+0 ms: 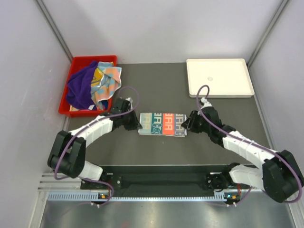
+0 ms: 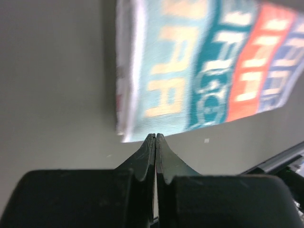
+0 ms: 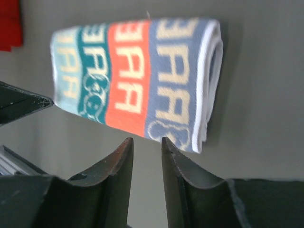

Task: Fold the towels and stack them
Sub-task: Smooth out wrinkles on the folded towel, then neatly place the folded towel into the bin

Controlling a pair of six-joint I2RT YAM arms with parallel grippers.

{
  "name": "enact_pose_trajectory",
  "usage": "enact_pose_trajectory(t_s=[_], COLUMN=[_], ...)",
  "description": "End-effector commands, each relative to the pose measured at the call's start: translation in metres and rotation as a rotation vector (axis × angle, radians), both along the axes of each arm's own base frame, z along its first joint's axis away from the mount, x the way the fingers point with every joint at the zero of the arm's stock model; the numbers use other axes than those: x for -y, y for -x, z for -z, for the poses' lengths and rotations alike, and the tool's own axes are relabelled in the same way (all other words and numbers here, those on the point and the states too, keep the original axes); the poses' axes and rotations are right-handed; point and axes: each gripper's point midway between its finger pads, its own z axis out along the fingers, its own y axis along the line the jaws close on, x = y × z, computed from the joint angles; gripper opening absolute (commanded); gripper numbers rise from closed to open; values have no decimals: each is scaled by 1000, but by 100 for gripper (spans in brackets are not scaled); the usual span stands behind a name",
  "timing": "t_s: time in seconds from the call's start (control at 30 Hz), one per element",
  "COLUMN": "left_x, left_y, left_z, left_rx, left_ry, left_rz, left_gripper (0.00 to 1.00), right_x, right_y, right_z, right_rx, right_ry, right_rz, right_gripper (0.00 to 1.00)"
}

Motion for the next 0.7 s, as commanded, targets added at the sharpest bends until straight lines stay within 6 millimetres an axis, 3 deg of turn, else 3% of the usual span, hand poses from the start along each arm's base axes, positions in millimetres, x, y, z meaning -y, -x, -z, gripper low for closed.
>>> enact_pose_trajectory(t_s=[0.0,0.1,0.2,0.23,0.3,0.4,0.43,0.5,0.53,0.67], left_x=[8,19,45,60,82,118,130,148,157,165], left_y=[-24,-28,-36,-34,-37,-37,-33,-34,-29,-26], left_z=[-60,-77,-83,-75,-79,-71,-57,-56,-43,-17], left_rx=[144,168,175,163,178,180,146,158,132,93], left_ry=[41,96,150,147,166,201,200,235,227,196], left_rz=[27,47,85,113,148,194,207,235,247,244], left_gripper=[2,4,4,4,3,3,3,2,2,1], right_x=[16,25,27,26,26,26,27,23,22,11], right_y=[-19,-25,-33,-35,-42,-48,-47,-50,-50,-44], right_z=[-32,-27,-20,-13,-11,-3,5,8,13,27], right_rx=[91,78,76,61,67,62,41,44,34,4], right_ry=[75,88,105,112,121,121,131,118,115,66], right_rz=[40,49,45,41,35,28,28,16,11,-11], right_gripper=[32,38,41,41,45,50,51,53,54,59])
